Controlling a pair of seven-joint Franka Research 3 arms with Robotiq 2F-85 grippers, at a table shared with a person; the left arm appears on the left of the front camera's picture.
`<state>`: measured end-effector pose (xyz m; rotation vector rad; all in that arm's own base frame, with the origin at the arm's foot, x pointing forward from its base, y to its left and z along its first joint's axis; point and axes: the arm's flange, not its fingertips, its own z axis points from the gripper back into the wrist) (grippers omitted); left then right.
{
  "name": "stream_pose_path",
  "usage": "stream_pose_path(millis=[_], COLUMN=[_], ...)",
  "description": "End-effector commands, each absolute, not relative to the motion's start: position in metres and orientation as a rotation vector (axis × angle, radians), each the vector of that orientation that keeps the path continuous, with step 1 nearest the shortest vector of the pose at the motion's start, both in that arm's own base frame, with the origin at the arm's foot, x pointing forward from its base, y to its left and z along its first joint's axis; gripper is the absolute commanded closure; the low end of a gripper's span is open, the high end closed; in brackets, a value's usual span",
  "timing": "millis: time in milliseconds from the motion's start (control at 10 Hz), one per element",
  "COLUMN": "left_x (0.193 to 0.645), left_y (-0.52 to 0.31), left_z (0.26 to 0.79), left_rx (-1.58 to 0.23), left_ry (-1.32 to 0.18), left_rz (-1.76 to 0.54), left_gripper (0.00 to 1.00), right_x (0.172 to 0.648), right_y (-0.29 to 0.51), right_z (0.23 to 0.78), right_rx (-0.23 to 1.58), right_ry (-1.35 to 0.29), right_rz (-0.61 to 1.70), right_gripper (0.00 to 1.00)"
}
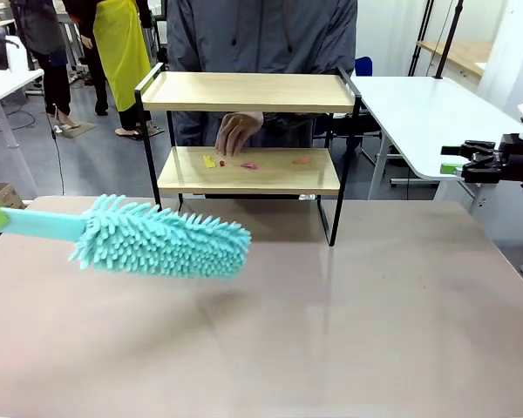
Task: Clean the shelf.
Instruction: Clean the specific section of the Shelf indicated by the human with the Duster.
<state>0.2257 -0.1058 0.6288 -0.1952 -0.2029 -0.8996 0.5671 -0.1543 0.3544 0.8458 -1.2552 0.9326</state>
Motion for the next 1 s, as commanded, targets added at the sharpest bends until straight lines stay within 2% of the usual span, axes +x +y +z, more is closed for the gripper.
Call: stream_pose_path(millis=[0,100,200,300,400,500,600,800,900], left_x=[0.238,0.237,0.217,0.237,0.238,0.215,0.237,0.226,0.246], left_y=[-0.128,-0.149,-0.174,-0.191,-0.213,-0.236,-0.256,-0.299,-0.309], left_z=[0.656,0.661,0.663,0.674,0.676,0.667,0.673,0.658,0.659], left_rx=[-0.318,-0.374,-0.449,-0.46,-0.452,-0.39,-0.315,-0.369,-0.419], left_ry=[-0.251,-0.265,-0.278,-0.287,-0.294,-0.324,-0.387,-0.42,-0.459], left_rz=[-0.793,-0.723,-0.612,-0.56,-0.51,-0.381,-0.336,-0.269,-0.253], left_gripper=[0.87,0.87,0.87,0.87,0.87,0.87,0.87,0.87,0.87], right_x=[0.567,0.567,0.567,0.567,0.567,0.567,0.567,0.567,0.567], right_y=[-0.152,-0.152,-0.152,-0.152,-0.152,-0.152,-0.152,-0.152,-0.152], right_z=[0.357,0.357,0.357,0.357,0.357,0.357,0.357,0.357,0.357], right_rx=[0.846,0.846,0.846,0.846,0.846,0.846,0.846,0.846,0.846], right_ry=[-1.258,-1.258,-1.258,-1.258,-1.258,-1.258,-1.258,-1.258,-1.258], right_rz=[0.937,0.937,0.937,0.937,0.937,0.937,0.937,0.937,0.937], right_gripper=[0.0,0.0,0.0,0.0,0.0,0.0,0.0,0.0,0.0])
